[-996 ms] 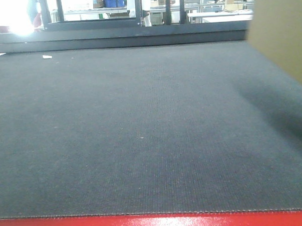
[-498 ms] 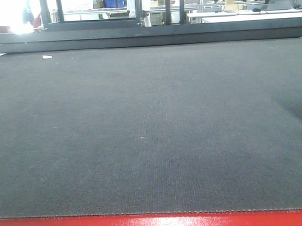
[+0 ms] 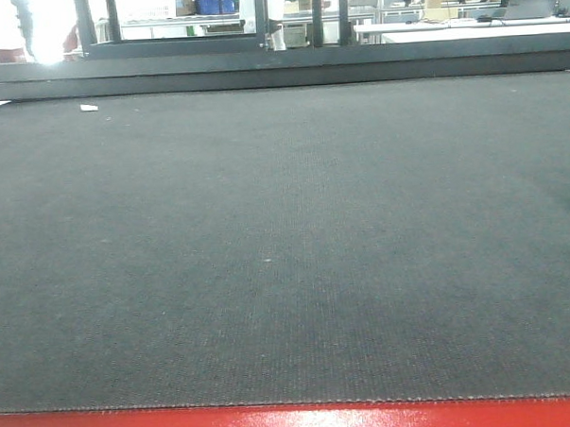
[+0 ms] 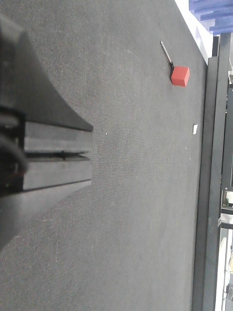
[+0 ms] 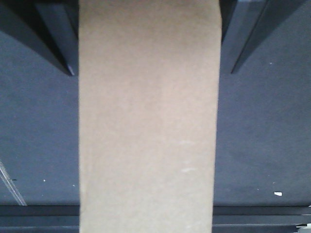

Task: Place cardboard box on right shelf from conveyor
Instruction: 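Raise the held box with the right gripper clear of the table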

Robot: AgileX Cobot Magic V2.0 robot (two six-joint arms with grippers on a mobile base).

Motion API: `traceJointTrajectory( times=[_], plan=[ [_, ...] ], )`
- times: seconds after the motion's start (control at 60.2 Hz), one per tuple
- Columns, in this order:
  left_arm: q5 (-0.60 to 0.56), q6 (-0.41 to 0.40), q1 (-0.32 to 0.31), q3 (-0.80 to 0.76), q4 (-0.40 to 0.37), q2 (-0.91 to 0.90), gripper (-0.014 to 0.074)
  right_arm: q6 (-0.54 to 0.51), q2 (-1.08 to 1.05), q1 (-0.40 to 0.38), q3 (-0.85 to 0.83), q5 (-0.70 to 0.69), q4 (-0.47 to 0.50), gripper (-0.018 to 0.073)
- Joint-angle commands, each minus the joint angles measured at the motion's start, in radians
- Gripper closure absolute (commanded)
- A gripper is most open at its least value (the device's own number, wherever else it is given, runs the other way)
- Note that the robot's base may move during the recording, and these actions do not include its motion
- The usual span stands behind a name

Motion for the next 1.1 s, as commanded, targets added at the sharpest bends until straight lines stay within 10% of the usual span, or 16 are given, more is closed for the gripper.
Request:
traceJointTrajectory(
  times=[0.0,1.079],
  plan=[
    [-0.086,0.000,0.002,0.008,-0.006,-0.015,0.0713,-0.009,0.014,-0.007,-0.025,-0.089,-0.009,0.0344],
    [-0.086,0.000,0.002,0.008,-0.006,-0.015,0.0713,-0.009,0.014,-0.007,-0.025,-0.089,-0.009,0.0344]
  ],
)
